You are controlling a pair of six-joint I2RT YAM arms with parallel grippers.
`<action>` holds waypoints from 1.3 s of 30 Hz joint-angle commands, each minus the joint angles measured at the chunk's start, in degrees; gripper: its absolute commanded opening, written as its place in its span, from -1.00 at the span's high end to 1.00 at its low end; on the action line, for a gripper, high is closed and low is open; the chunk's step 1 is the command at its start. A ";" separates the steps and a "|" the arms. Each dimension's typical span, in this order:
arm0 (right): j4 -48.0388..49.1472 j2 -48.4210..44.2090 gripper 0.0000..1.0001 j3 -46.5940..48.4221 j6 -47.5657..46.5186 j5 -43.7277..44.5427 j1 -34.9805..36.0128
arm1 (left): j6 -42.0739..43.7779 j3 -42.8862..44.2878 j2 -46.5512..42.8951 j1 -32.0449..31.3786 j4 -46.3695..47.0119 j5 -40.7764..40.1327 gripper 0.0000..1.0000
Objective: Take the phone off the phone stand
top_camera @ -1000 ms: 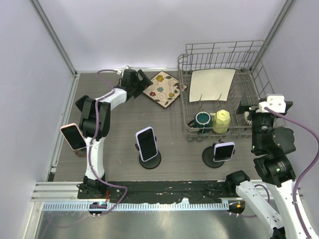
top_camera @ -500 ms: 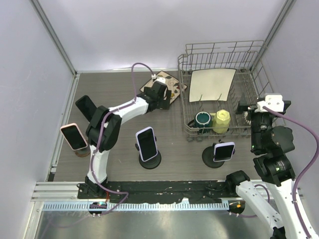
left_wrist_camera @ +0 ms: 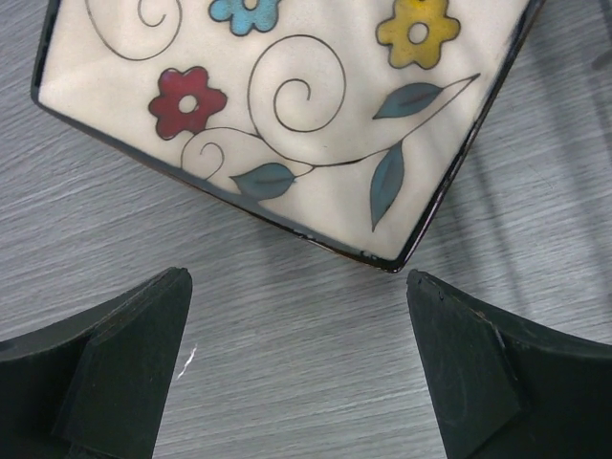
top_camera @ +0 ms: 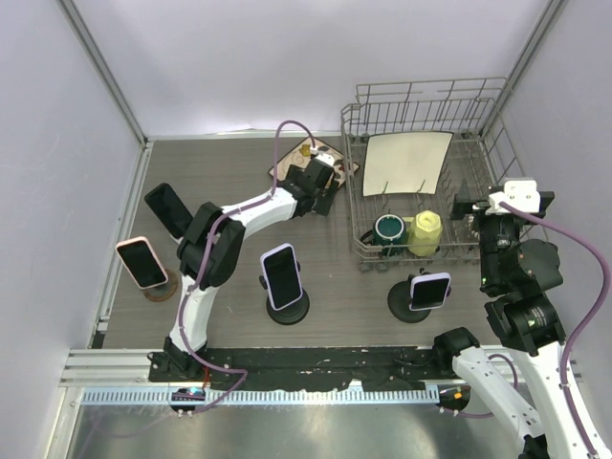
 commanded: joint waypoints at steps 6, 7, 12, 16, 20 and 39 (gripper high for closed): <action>1.11 -0.38 -0.96 1.39 -1.38 -0.09 0.26 | 3.91 5.92 4.67 -1.25 -1.18 -2.07 -1.00; 1.02 -0.38 -0.96 1.47 -1.38 -0.01 0.26 | 4.17 6.28 4.94 -1.25 -1.27 -1.81 -1.00; 0.93 -0.20 -0.96 1.56 -1.46 0.00 0.26 | 3.74 7.33 5.90 -1.25 -0.83 -4.69 -1.00; 1.02 -0.12 -0.97 1.48 -1.46 -0.09 0.26 | 1.28 10.40 7.93 -0.29 -3.90 -9.36 -1.00; 0.75 -0.11 -0.96 1.65 -1.46 -0.01 0.27 | -1.80 11.47 8.02 1.91 -5.57 -10.16 -1.00; -0.47 0.59 -0.96 2.70 -0.67 -1.50 0.26 | -5.49 12.17 6.53 12.02 -7.33 -7.61 -1.00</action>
